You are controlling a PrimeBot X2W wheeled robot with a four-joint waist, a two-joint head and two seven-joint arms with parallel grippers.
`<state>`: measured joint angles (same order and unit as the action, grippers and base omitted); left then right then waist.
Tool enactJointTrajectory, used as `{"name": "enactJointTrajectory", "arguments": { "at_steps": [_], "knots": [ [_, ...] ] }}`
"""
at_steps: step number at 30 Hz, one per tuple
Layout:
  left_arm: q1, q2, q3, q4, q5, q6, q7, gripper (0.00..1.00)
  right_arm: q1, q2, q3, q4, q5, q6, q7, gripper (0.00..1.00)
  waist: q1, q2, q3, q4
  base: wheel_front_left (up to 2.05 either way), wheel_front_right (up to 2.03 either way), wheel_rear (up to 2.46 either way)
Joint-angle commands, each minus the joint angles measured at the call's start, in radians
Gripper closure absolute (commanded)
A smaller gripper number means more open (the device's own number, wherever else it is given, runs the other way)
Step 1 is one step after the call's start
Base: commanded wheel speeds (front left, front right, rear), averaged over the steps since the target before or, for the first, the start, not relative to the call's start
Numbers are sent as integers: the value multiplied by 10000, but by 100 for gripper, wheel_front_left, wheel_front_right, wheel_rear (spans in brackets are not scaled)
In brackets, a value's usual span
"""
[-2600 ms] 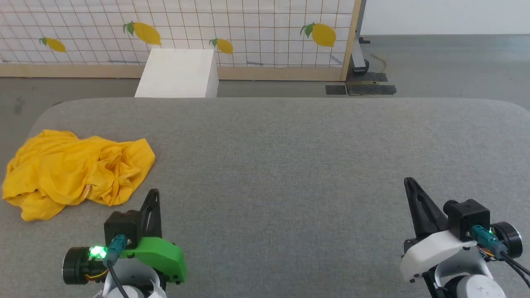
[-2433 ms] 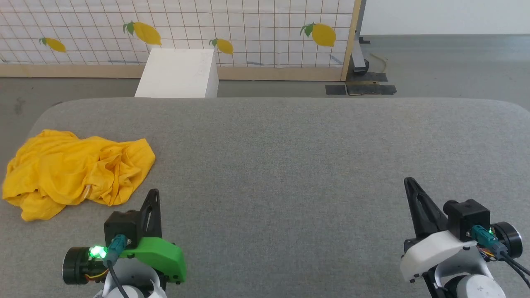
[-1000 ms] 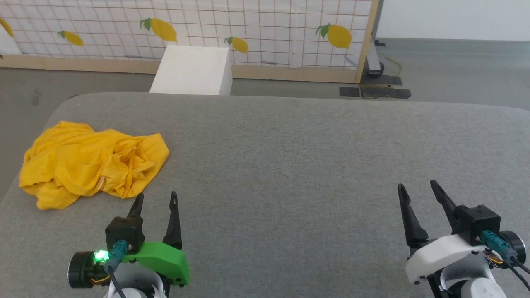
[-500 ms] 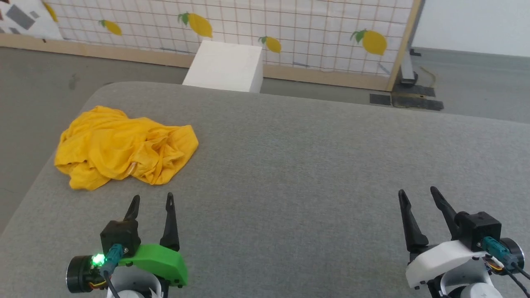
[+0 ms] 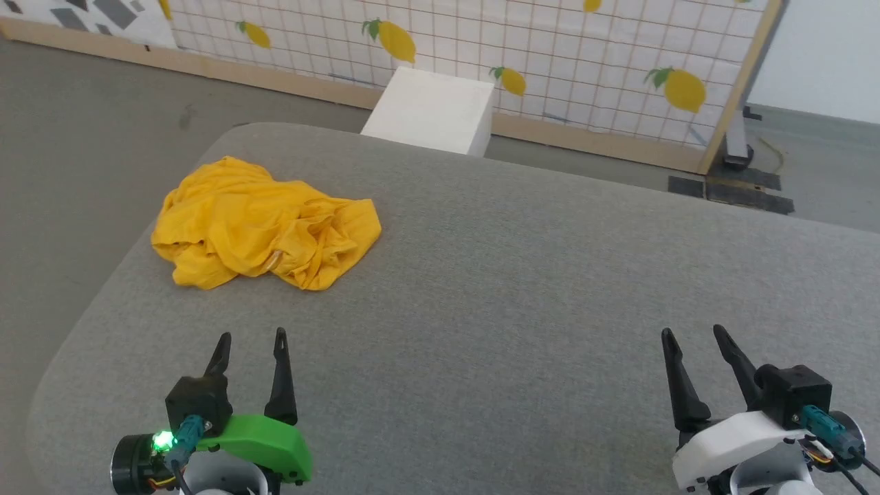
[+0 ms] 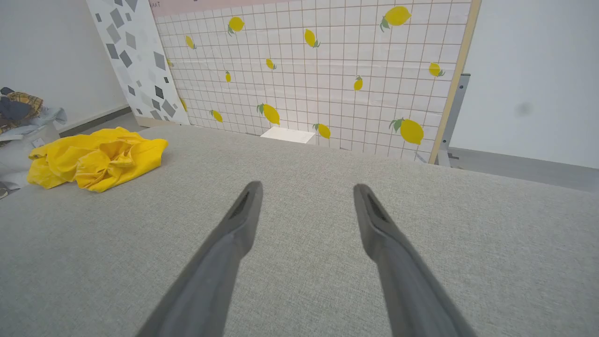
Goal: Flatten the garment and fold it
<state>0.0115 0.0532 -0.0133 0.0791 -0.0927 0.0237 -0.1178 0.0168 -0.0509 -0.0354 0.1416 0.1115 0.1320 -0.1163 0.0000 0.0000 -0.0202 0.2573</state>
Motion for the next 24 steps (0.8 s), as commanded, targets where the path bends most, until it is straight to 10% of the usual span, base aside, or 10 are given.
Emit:
{"name": "enactJointTrajectory", "arguments": {
  "at_steps": [1, 24],
  "knots": [
    [133, -15, 9, 44, -90, 66, -121, 0, 155, 3, -5, 85, 109, -7, -128, 0, 0, 0, -51, 223, 0, 0, 0],
    [279, -20, 95, 322, -374, 207, -598, 0, 226, 5, -2, 665, 496, -9, -609, 0, 0, 0, -48, 1439, 0, 0, 0]
  ]
}}
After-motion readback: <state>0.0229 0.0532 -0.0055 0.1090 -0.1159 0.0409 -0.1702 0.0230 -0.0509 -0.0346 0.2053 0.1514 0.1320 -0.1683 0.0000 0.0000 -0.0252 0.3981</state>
